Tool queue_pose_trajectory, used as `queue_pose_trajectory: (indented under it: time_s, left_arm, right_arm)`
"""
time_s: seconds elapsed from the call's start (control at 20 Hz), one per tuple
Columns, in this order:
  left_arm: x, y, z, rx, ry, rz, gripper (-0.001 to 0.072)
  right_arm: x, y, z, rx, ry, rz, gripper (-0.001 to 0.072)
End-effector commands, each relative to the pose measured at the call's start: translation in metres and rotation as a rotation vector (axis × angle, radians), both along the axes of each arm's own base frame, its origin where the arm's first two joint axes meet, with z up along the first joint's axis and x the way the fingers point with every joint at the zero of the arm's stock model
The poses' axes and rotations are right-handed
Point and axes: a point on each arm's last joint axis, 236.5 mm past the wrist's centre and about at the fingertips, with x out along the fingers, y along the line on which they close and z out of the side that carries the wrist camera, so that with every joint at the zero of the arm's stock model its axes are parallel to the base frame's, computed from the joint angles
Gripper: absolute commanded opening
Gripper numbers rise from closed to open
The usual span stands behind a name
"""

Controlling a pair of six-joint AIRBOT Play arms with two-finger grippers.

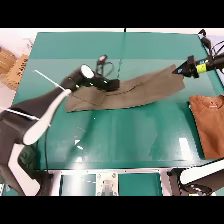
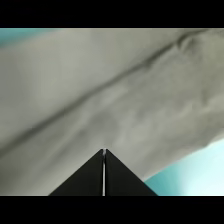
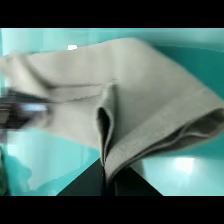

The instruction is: Fold the shirts.

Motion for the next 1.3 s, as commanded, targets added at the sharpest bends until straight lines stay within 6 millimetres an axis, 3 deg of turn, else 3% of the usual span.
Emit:
queue_pose_trajectory:
  time_s: [0.0,0.15,0.25,0.4,0.5,0.55,0.7,0.85,0.95,1.05,1.25]
  left_arm:
    - [-0.016,-0.062,-0.012,-0.077,-0.020,0.021,0.0023]
    - [-0.023,-0.092,-0.016,-0.109,-0.028,0.011,0.0023]
    - [-0.028,-0.097,-0.020,-0.108,-0.011,-0.007,0.0023]
    - [-0.024,-0.085,-0.005,-0.111,0.013,-0.061,0.0023]
    - [-0.022,-0.059,0.012,-0.057,0.006,-0.178,0.0022]
    - [-0.020,-0.038,0.018,-0.001,0.009,-0.231,0.0023]
    - [-0.003,0.066,0.029,0.257,0.076,-0.261,0.0022]
    - [0.011,0.187,0.042,0.509,0.146,-0.165,0.0023]
    - [0.018,0.255,0.051,0.608,0.177,-0.069,0.0023]
    - [0.025,0.301,0.061,0.624,0.190,0.020,0.0023]
    - [0.031,0.358,0.066,0.610,0.218,0.133,0.0024]
  right_arm:
    - [-0.031,0.051,0.073,0.044,-0.091,0.082,0.0018]
    - [-0.050,0.086,0.096,0.037,-0.120,0.147,0.0018]
    - [-0.055,0.099,0.099,0.035,-0.129,0.179,0.0018]
    - [-0.051,0.101,0.097,0.027,-0.135,0.171,0.0018]
    - [-0.050,0.103,0.098,0.029,-0.139,0.170,0.0018]
    - [-0.049,0.106,0.098,0.034,-0.132,0.162,0.0018]
    - [-0.048,0.132,0.100,0.052,-0.133,0.171,0.0018]
    - [-0.042,0.189,0.099,0.090,-0.158,0.189,0.0018]
    - [-0.037,0.237,0.087,0.126,-0.163,0.186,0.0018]
    - [-0.035,0.293,0.065,0.154,-0.168,0.187,0.0018]
    - [-0.028,0.419,-0.011,0.180,-0.206,0.154,0.0018]
